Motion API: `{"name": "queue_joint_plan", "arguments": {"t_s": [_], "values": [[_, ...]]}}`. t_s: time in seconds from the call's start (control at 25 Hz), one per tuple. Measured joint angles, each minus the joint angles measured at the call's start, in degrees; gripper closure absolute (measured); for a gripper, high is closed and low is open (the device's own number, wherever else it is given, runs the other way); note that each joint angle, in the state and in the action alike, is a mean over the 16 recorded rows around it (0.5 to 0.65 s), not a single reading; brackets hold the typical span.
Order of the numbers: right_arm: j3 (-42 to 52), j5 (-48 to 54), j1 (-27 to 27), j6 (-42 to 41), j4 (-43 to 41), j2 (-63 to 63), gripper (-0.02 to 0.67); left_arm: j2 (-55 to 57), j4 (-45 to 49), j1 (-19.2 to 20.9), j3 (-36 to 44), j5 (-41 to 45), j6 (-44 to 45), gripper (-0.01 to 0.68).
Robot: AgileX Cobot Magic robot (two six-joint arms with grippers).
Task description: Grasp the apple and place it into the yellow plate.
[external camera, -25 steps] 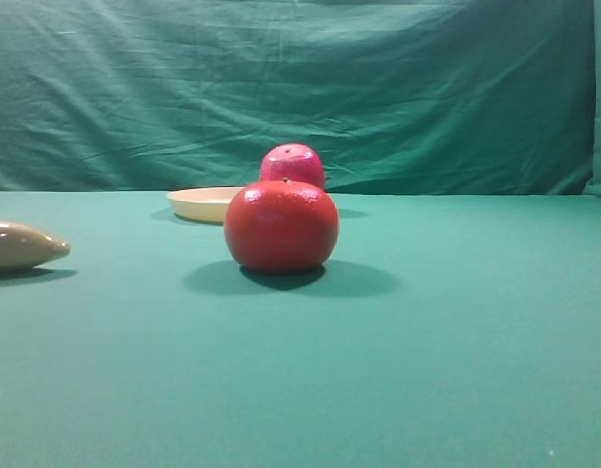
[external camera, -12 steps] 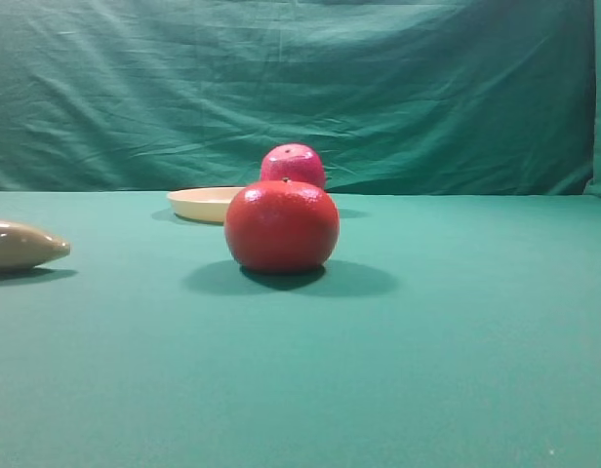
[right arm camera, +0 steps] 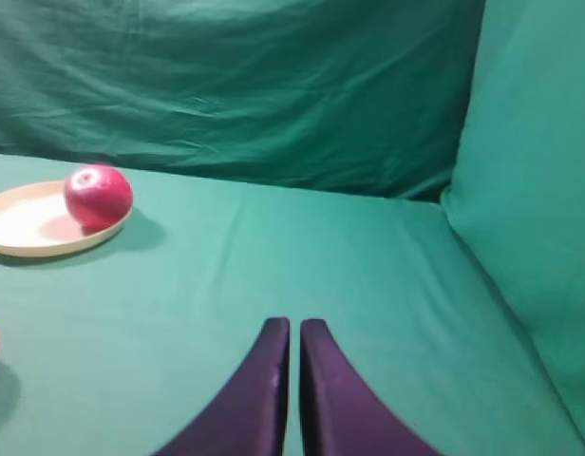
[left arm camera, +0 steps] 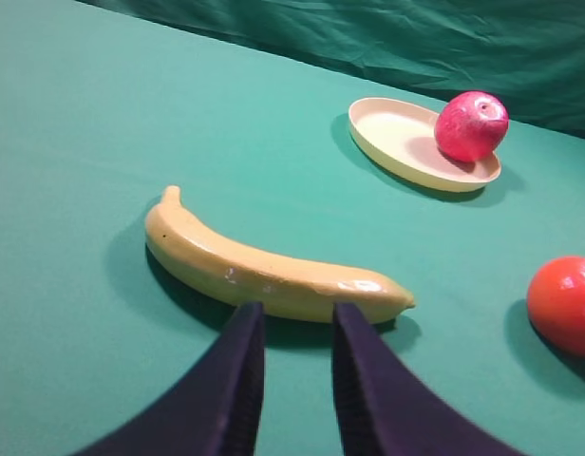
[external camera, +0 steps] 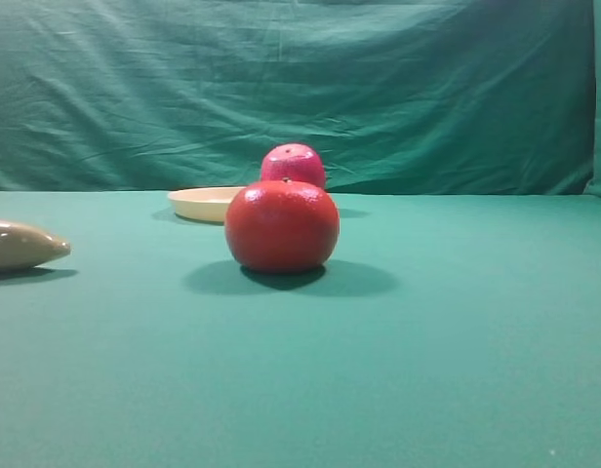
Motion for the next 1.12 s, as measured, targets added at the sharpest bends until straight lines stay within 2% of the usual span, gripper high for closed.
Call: {"name": "queue_joint_plan", "arguments": {"t_s": [0.32, 1.12], "values": [[3.8, -1.0, -0.2, 0.9, -0.1, 0.0, 0.649, 0.0, 0.0, 0.0, 0.0, 0.0, 0.0, 0.516], [3.8, 0.4, -0.2, -1.7, -0.3, 0.0, 0.649, 0.0, 0.0, 0.0, 0.0, 0.0, 0.0, 0.516]]}}
